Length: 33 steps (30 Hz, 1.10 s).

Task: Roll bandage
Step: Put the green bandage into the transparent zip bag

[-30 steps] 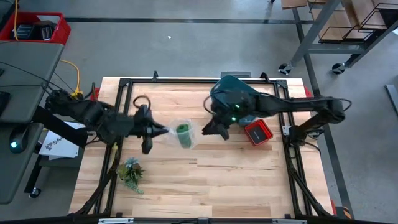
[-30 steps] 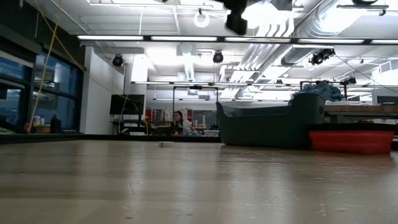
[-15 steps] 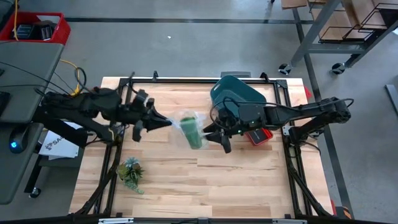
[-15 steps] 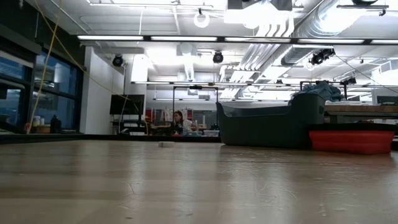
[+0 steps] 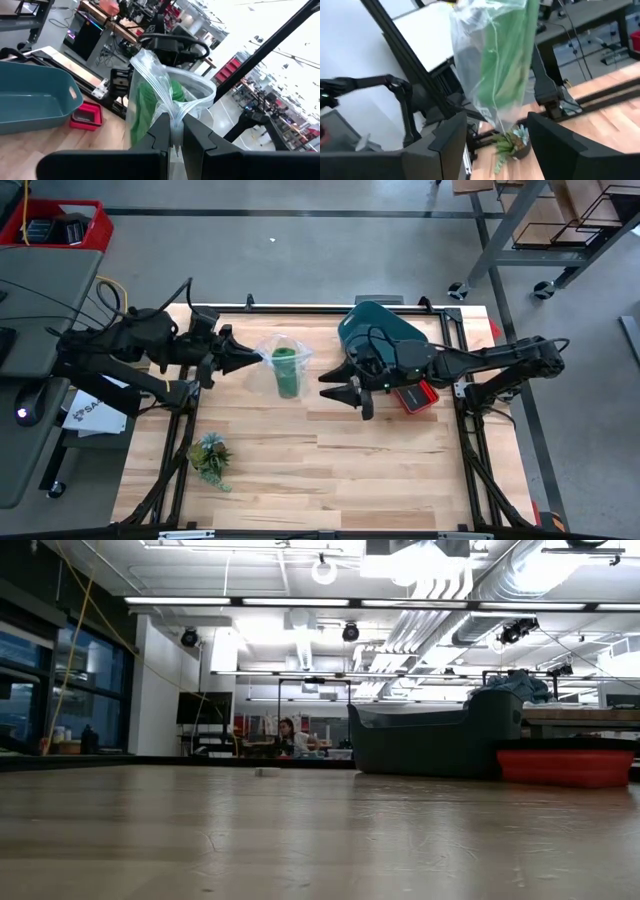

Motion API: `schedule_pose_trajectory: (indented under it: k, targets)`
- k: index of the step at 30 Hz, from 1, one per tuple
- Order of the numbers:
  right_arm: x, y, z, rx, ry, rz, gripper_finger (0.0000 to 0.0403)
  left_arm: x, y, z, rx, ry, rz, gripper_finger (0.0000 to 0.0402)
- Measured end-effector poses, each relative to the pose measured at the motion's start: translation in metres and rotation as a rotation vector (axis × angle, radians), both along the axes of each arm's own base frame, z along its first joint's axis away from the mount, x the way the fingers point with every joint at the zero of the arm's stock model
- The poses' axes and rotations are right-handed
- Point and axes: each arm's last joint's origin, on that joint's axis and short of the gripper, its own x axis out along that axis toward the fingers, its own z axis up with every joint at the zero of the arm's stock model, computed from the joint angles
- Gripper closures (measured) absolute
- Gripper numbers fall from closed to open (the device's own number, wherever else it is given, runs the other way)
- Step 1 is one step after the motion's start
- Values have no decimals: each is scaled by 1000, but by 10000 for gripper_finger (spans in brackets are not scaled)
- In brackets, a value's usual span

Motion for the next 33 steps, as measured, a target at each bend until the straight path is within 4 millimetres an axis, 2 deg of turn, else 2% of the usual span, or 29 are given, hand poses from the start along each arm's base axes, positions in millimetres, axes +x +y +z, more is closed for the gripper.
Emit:
schedule_pose_trajectory:
  k: [7,15,21,33]
  targets:
    - [7,-2,-7,-8,14,-12,201,2,0,-1,-8,4,4,385]
    - [8,4,-3,-5,-44,64,200,2,1,-1,-17,4,18,385]
    - [18,1,-14,-49,-13,53,200,4,4,-1,-33,7,29,385]
    - [21,-2,-12,-42,-50,65,200,4,5,-1,-36,7,31,385]
